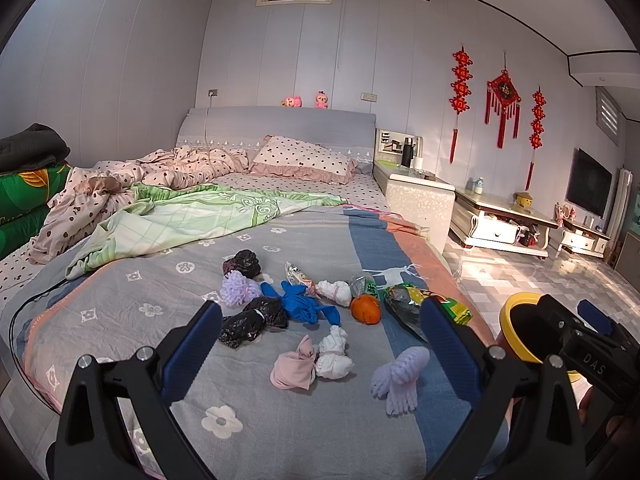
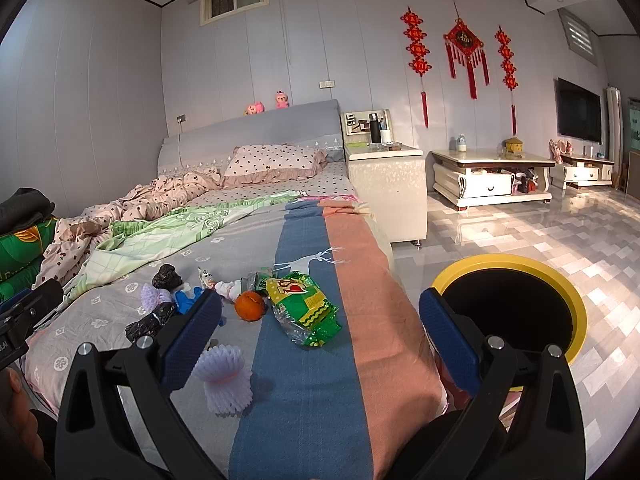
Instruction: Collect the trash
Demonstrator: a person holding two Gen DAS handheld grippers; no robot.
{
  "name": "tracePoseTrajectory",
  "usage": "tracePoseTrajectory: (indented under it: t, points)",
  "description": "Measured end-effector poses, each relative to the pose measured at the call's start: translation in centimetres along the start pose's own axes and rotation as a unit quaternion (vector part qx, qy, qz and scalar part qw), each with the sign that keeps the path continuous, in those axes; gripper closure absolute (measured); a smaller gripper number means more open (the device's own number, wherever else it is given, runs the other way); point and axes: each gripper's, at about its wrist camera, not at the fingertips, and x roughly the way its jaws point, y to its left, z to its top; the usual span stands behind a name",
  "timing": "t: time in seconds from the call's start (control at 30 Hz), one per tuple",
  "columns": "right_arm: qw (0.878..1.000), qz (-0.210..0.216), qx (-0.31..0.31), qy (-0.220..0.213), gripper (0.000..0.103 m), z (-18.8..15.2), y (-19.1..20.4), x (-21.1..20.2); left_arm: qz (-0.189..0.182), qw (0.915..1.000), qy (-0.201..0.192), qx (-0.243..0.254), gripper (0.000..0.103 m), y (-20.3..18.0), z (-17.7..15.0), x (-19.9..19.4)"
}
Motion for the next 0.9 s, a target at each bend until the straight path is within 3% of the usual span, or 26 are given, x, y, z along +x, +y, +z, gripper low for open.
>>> tracePoseTrajectory:
  t: [0.9]
  points:
    - [1.0, 0.0, 0.003, 0.004, 0.008, -0.2, 0.01, 0.23, -0.001, 1.0, 0.001, -0.001, 0.008, 0.04, -0.19, -0.06]
